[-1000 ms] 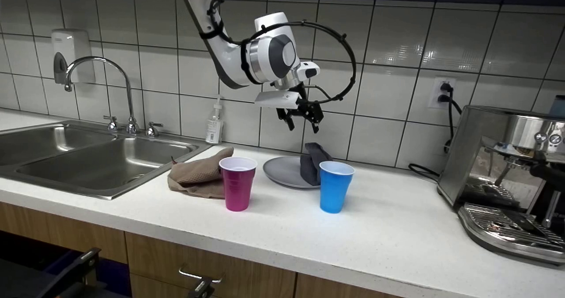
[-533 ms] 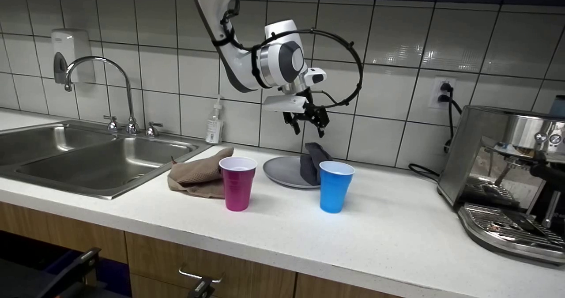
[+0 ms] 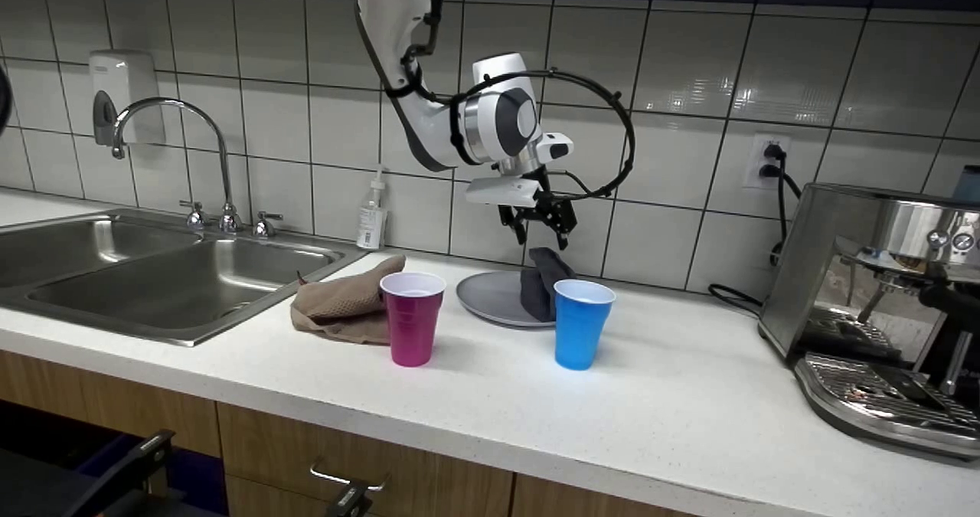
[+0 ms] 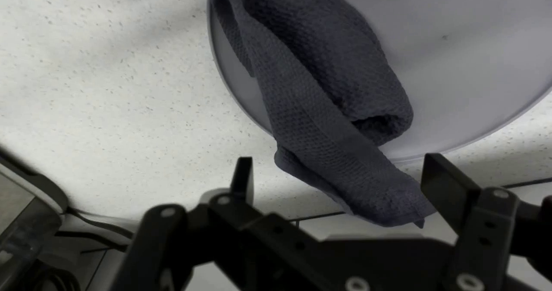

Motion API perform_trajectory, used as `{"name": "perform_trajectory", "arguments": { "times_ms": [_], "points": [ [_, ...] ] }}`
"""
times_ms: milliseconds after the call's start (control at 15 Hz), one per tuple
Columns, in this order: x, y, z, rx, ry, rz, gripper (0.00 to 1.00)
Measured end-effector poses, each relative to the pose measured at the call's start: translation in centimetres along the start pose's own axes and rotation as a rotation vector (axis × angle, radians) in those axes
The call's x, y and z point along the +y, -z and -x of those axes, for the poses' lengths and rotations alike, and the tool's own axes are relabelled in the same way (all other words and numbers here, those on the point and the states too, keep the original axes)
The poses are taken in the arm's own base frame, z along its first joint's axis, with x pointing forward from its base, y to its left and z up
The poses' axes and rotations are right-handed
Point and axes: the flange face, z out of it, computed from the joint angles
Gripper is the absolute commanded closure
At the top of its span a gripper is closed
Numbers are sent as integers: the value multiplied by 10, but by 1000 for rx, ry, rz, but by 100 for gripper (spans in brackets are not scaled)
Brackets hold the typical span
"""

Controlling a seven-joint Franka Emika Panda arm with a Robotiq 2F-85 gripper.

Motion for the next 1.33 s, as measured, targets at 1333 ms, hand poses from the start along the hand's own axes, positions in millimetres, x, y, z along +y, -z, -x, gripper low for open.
{"name": "perform_trajectory", "arguments": {
  "times_ms": [1333],
  "points": [
    [-6,-70,-11,-48,26,38,0]
  ]
}}
